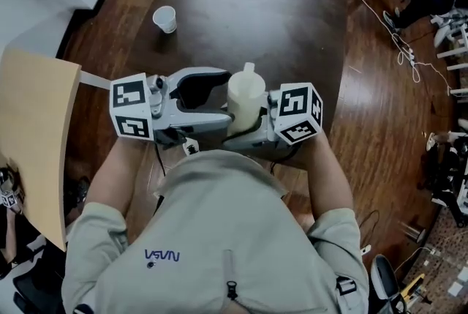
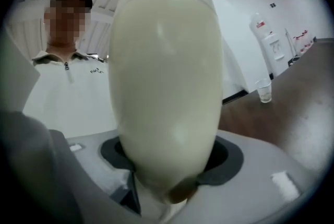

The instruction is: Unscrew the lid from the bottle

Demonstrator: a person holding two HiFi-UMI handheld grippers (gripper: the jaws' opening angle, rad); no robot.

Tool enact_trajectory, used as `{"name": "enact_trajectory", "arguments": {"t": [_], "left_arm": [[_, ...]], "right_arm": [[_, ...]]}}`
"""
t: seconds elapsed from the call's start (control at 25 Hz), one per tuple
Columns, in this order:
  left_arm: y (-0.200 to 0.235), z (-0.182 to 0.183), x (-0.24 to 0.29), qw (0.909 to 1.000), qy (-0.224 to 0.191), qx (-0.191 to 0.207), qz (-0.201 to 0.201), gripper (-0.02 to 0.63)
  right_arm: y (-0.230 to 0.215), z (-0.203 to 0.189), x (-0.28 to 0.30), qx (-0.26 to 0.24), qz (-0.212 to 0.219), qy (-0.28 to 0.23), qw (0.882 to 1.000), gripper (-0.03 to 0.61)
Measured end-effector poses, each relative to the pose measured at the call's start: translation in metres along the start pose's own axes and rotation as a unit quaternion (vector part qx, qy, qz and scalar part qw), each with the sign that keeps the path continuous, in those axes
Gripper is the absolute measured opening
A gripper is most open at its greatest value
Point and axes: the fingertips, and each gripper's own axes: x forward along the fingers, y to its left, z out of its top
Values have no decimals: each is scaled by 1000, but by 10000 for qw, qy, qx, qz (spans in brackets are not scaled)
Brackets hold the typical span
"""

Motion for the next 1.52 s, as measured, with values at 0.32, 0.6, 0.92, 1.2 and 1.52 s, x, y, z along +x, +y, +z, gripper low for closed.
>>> {"name": "enact_trajectory", "arguments": {"t": [0.32,0.6,0.92,1.2,1.52], "left_arm": [[-10,12,-2,9986,-35,-15,-522,360],[0,13,-4,9999,-94,119,-29,302],[33,12,-6,9754,-408,737,2039,302],[55,-2,-6,9397,-448,690,3320,302],[51,-14,-5,9501,-327,522,3059,302]], "right_arm": [[24,2,27,-144,741,812,9938,302],[4,0,30,-66,209,827,9963,302],[-68,-3,18,154,-2556,658,9644,302],[-108,-13,-7,191,-4588,565,8865,302],[-99,-23,0,268,-4333,548,8992,302]]}}
